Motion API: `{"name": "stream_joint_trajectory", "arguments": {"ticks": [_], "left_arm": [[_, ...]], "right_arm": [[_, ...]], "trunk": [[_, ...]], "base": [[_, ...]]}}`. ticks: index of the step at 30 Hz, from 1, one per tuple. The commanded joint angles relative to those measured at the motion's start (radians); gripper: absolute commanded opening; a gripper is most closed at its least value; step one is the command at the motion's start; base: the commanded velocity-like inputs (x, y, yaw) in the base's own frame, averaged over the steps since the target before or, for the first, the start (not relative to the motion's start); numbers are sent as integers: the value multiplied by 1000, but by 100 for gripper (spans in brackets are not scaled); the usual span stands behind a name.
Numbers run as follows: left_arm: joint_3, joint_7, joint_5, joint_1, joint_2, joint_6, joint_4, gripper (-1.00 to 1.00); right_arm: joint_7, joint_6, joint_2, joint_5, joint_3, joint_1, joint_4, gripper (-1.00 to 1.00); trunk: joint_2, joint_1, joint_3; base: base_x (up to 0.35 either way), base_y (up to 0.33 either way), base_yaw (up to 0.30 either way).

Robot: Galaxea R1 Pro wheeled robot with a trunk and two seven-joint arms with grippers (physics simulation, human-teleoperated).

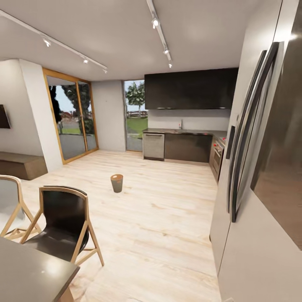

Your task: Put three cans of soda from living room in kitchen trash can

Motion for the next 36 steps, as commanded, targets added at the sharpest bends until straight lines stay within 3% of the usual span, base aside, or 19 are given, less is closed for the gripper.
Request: {"name": "stream_joint_trajectory", "arguments": {"ticks": [1,10,28,36], "left_arm": [[0,0,0,0,0,0,0,100],[0,0,0,0,0,0,0,100],[0,0,0,0,0,0,0,100],[0,0,0,0,0,0,0,100]], "right_arm": [[0,0,0,0,0,0,0,100],[0,0,0,0,0,0,0,100],[-1,0,0,0,0,0,2,100],[0,0,0,0,0,0,2,100]], "trunk": [[0,0,0],[0,0,4],[0,0,5],[0,0,5]], "base": [[3,0,-239],[1,4,-227],[45,102,-27],[1,2,-180]]}}
